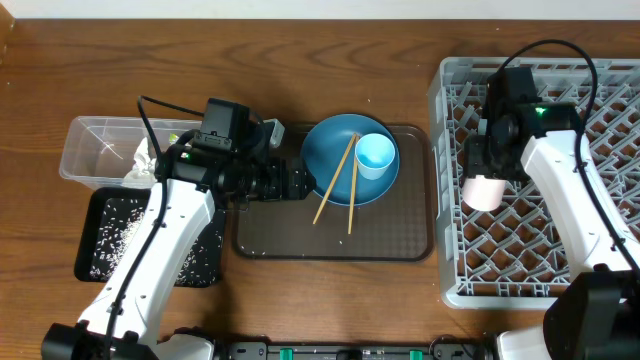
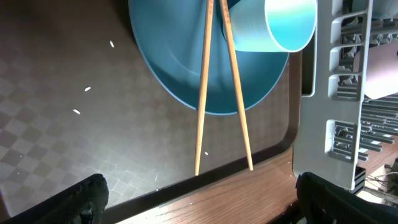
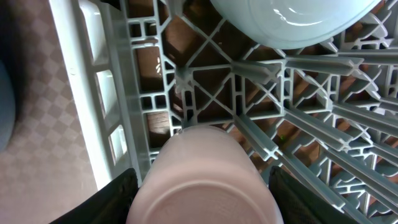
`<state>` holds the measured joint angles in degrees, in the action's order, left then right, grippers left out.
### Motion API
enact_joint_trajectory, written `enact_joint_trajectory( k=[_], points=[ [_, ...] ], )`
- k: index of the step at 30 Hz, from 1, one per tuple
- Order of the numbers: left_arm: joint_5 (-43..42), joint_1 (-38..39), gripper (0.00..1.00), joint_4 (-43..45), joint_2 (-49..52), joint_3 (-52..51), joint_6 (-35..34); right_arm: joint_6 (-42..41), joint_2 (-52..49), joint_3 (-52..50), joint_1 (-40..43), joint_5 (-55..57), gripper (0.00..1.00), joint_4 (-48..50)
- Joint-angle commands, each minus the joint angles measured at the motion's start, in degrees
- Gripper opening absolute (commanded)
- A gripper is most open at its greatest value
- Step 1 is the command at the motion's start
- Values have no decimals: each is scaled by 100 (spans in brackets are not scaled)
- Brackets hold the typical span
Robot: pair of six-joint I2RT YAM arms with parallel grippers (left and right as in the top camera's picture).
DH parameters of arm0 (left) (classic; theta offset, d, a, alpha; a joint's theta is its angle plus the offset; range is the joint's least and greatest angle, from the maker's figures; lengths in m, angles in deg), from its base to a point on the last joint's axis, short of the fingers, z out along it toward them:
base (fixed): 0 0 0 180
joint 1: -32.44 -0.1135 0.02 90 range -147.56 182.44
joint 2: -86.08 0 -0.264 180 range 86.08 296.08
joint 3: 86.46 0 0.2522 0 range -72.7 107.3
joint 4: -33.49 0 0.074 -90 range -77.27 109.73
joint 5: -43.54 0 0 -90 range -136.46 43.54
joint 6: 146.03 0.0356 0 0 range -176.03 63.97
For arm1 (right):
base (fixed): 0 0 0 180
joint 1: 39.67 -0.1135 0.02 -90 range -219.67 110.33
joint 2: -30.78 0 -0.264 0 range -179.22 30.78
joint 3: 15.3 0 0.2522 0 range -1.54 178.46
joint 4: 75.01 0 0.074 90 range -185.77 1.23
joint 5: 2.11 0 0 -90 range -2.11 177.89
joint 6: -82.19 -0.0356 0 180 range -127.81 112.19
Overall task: Sort waste into correct bins and load items into the dishwasher rack
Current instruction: 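Lower the pink cup into a rack slot with right gripper, then release the cup and move right gripper to the teal plate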
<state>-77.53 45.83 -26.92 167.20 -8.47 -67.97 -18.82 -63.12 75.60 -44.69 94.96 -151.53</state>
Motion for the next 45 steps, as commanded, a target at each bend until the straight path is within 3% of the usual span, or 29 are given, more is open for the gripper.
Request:
enact_joint_trajectory(
  k=[1,22,26,28,31,38,41,45],
  points=[
    [74,-13,99,-20,11,-24,55,149,103,146,85,17,1,11],
    [74,-13,99,-22,11,-24,55,557,103,184,109,59,2,186],
    [74,-13,99,-22,11,-24,55,566,103,184,109,59,21,103],
    [74,-13,99,-20,11,-24,55,597,103,184,109,59,43,79],
    [74,-13,99,-20,11,-24,55,597,103,184,109,59,56,55],
    [74,-13,99,-22,11,-24,55,597,103,184,109,59,68,-11],
    [74,-13,99,-20,11,-24,55,597,103,184,109,59,79,-52],
    [74,-15,99,-20,11,-24,55,597,103,184,109,61,81,-151]
  ],
)
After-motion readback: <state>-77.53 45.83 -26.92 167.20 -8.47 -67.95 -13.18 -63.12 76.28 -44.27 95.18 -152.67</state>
